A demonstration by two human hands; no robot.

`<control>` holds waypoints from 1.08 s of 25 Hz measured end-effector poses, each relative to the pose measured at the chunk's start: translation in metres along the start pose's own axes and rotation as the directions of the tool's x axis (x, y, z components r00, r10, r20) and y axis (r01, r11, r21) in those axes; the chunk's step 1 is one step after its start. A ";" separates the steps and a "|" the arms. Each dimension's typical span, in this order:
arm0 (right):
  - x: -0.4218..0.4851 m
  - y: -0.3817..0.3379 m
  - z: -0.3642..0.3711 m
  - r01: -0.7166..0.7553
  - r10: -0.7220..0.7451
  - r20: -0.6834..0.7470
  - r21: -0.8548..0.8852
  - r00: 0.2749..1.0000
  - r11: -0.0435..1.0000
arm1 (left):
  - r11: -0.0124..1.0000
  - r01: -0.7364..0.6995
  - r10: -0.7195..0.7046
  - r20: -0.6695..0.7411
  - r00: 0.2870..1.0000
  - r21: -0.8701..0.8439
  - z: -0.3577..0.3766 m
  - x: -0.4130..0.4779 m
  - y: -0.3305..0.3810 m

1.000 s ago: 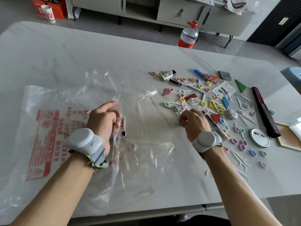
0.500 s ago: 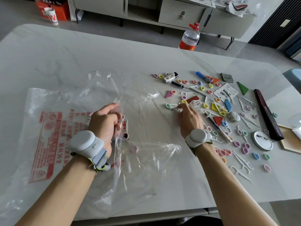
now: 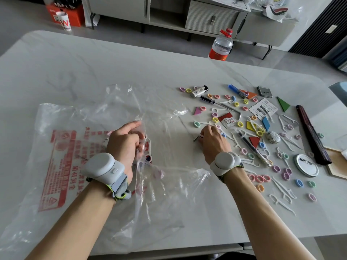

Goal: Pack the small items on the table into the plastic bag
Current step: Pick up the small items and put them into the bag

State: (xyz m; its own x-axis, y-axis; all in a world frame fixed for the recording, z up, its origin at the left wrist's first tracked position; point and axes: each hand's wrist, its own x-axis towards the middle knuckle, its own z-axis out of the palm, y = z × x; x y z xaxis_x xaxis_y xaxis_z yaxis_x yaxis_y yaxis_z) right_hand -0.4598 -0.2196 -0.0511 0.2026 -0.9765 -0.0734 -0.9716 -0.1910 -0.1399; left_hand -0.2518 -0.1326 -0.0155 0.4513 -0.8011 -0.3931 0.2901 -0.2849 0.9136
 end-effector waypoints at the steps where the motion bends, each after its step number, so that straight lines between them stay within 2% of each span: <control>1: 0.001 -0.003 0.000 -0.006 0.006 0.007 -0.031 1.000 1.000 | 1.000 0.003 -0.003 -0.002 1.000 0.001 0.000 0.000 0.000; 3: 0.001 -0.006 0.001 -0.028 0.027 -0.011 -0.034 1.000 0.999 | 1.000 0.004 -0.004 0.002 1.000 -0.004 0.000 0.001 0.000; 7: 0.011 -0.008 0.003 -0.034 0.056 -0.124 0.170 0.991 0.985 | 1.000 0.003 -0.003 -0.005 1.000 -0.002 -0.001 0.002 0.001; 9: 0.020 -0.010 0.003 -0.030 0.062 -0.157 0.199 0.986 0.979 | 1.000 0.002 -0.002 -0.010 1.000 -0.002 -0.002 0.003 0.000; 15: 0.023 -0.018 0.001 -0.024 0.024 -0.018 -0.005 1.000 1.000 | 1.000 -0.014 0.014 -0.008 1.000 -0.016 -0.004 0.002 0.000; 19: 0.020 -0.023 -0.004 0.000 0.003 0.091 -0.042 0.996 0.999 | 1.000 -0.013 0.013 -0.012 1.000 0.003 -0.003 0.003 -0.001; 23: 0.012 -0.040 -0.018 -0.047 0.017 0.129 0.234 0.991 0.971 | 1.000 0.001 -0.001 -0.014 1.000 -0.005 -0.003 0.004 0.000; 25: 0.005 -0.062 -0.025 -0.031 -0.076 0.243 0.407 0.967 0.913 | 1.000 -0.013 0.013 -0.024 1.000 -0.014 -0.002 0.003 0.001; 27: -0.003 -0.085 -0.024 -0.038 -0.165 0.348 0.508 0.923 0.861 | 0.999 -0.037 0.036 -0.046 0.998 -0.016 -0.002 0.003 0.001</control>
State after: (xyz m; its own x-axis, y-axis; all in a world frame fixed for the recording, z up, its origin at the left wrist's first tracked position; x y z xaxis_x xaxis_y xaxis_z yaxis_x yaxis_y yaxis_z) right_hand -0.3808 -0.2033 -0.0151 0.3897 -0.8350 -0.3885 -0.7817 -0.0769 -0.6189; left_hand -0.2481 -0.1344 -0.0162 0.4999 -0.7858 -0.3643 0.2864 -0.2470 0.9257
